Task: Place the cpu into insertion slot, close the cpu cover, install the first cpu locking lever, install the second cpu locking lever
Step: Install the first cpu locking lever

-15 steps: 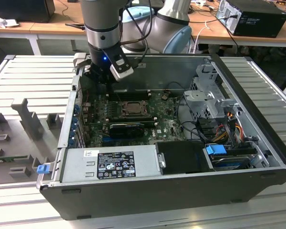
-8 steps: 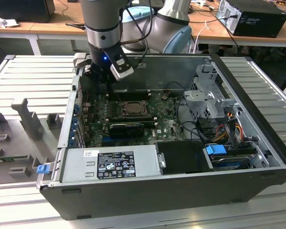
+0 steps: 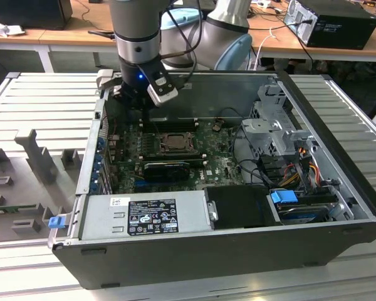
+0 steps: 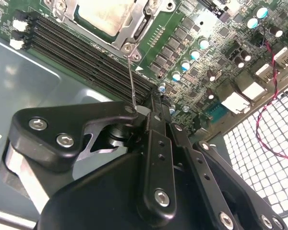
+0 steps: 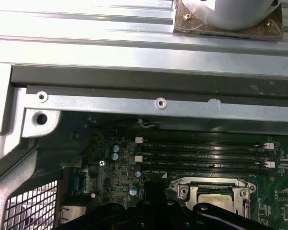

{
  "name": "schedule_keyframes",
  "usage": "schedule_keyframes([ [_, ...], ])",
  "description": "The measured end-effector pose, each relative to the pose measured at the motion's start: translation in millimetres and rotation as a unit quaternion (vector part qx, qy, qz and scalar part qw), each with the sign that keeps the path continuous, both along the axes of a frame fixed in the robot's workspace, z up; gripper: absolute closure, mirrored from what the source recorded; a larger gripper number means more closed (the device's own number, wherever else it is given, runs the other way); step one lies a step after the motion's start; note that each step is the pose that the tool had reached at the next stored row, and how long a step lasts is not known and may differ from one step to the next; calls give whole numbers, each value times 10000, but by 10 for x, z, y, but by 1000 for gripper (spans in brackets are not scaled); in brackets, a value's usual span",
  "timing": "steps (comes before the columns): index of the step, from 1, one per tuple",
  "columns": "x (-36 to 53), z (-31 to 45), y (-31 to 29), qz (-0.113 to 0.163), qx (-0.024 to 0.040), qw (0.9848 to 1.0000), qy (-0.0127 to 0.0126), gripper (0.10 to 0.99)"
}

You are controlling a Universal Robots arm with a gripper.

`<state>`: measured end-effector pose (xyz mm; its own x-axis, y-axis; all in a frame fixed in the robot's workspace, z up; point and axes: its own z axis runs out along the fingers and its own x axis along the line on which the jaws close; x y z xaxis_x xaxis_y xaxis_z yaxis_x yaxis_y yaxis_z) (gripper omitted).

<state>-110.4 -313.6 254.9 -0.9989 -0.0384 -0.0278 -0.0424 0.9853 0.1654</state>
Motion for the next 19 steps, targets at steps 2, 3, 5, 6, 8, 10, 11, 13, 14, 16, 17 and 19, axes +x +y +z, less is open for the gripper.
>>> schedule_keyframes([
  [2, 24, -1, 0, 1, 1, 10000, 0, 980],
  [3, 33, 0, 0, 1, 0, 10000, 0, 980],
  [5, 52, 0, 0, 1, 0, 10000, 0, 980],
  [6, 64, 0, 0, 1, 0, 10000, -1, 980],
  [8, 95, 0, 0, 0, 0, 10000, 0, 980],
  [10, 119, 0, 0, 0, 0, 10000, 1, 980],
  [11, 129, 0, 0, 0, 0, 10000, 0, 980],
  [13, 152, 0, 0, 1, 0, 10000, 0, 980],
  [14, 162, 0, 0, 1, 0, 10000, 0, 980],
  [16, 199, -1, 0, 0, -1, 10000, -1, 980],
  [17, 215, 0, 0, 0, -1, 10000, 0, 980],
  [19, 249, -1, 0, 0, -3, 10000, 0, 980],
])
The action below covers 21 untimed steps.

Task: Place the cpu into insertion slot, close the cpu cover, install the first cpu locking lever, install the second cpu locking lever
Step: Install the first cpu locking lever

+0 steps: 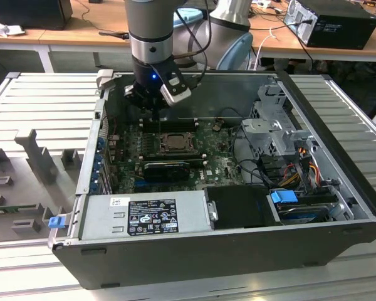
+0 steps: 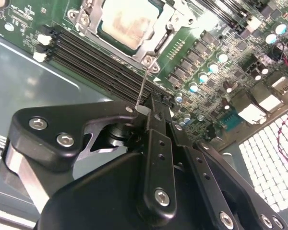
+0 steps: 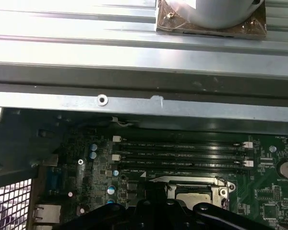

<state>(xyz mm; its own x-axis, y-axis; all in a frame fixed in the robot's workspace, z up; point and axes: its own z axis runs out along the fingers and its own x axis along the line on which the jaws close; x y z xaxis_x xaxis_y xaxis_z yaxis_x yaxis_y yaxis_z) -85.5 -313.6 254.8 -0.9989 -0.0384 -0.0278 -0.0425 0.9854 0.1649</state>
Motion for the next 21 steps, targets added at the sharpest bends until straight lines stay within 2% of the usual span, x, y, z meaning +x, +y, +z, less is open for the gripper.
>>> schedule_keyframes([
  [6, 81, -1, 0, 0, -3, 10000, 0, 980],
  [21, 153, -1, 0, 0, -7, 10000, 0, 980],
])
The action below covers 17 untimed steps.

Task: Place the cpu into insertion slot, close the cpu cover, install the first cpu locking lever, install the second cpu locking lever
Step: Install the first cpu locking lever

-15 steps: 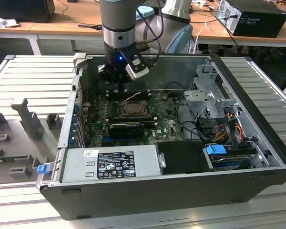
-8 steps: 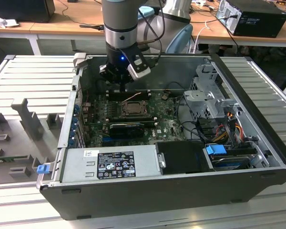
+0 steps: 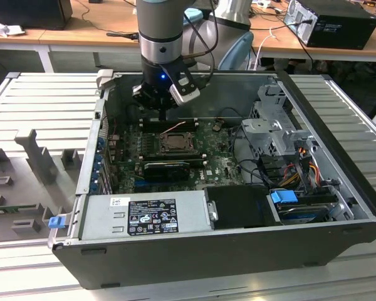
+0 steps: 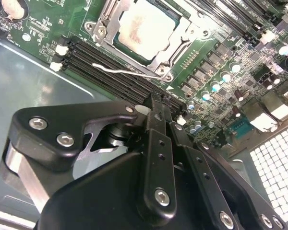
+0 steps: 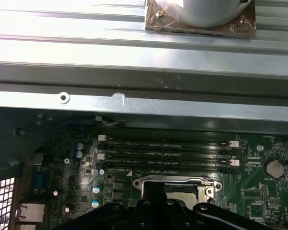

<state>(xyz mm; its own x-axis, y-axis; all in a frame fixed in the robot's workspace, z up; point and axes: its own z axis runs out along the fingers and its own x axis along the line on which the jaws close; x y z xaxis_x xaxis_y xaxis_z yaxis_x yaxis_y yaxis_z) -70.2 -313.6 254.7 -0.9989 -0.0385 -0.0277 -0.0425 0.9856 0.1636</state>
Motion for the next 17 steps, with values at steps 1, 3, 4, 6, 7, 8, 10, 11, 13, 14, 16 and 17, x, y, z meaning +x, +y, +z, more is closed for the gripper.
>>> schedule_keyframes([
  [1, 5, 0, 0, 0, 0, 10000, 0, 980],
  [3, 10, -1, 0, -1, -1, 10000, 0, 980],
  [4, 13, -1, 0, -1, -1, 10000, 0, 980],
  [6, 18, -1, 0, 0, -1, 10000, 0, 980],
  [7, 21, -1, 0, 0, -1, 10000, 0, 980],
  [8, 22, -1, 0, -1, -1, 10000, 0, 980],
  [10, 25, -1, 0, 0, -1, 10000, 0, 980],
  [11, 26, -1, 0, 0, -1, 10000, 0, 980],
  [13, 28, -1, 0, 0, -1, 10000, 0, 980],
  [14, 29, -1, 0, 0, -1, 10000, 0, 980],
  [16, 31, -1, 0, 0, -1, 10000, 0, 980],
  [17, 33, -1, 0, 0, -1, 10000, 0, 980],
])
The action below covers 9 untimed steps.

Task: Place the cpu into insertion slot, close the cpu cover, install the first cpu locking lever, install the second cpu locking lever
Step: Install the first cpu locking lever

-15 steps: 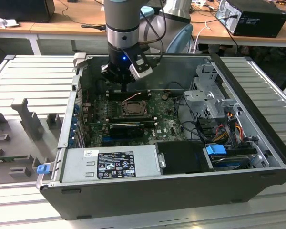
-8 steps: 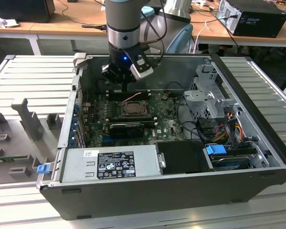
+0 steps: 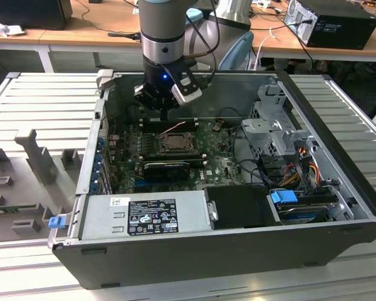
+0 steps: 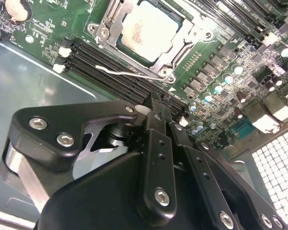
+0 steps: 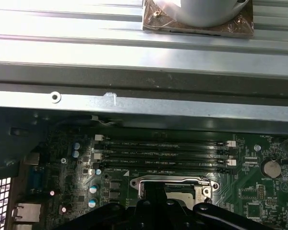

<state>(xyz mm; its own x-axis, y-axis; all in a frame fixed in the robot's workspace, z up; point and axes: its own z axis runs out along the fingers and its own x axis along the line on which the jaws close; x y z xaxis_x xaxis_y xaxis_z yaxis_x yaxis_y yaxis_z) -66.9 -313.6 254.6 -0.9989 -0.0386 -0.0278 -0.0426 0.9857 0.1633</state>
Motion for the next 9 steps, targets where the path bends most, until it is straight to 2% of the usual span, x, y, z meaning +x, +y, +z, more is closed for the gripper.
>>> schedule_keyframes([
  [6, 81, -12, -1, 0, 10, 10000, 3, 980],
  [8, 88, -16, 0, 0, 94, 10000, 3, 980],
  [9, 89, -16, 0, 0, 114, 9999, 3, 980],
])
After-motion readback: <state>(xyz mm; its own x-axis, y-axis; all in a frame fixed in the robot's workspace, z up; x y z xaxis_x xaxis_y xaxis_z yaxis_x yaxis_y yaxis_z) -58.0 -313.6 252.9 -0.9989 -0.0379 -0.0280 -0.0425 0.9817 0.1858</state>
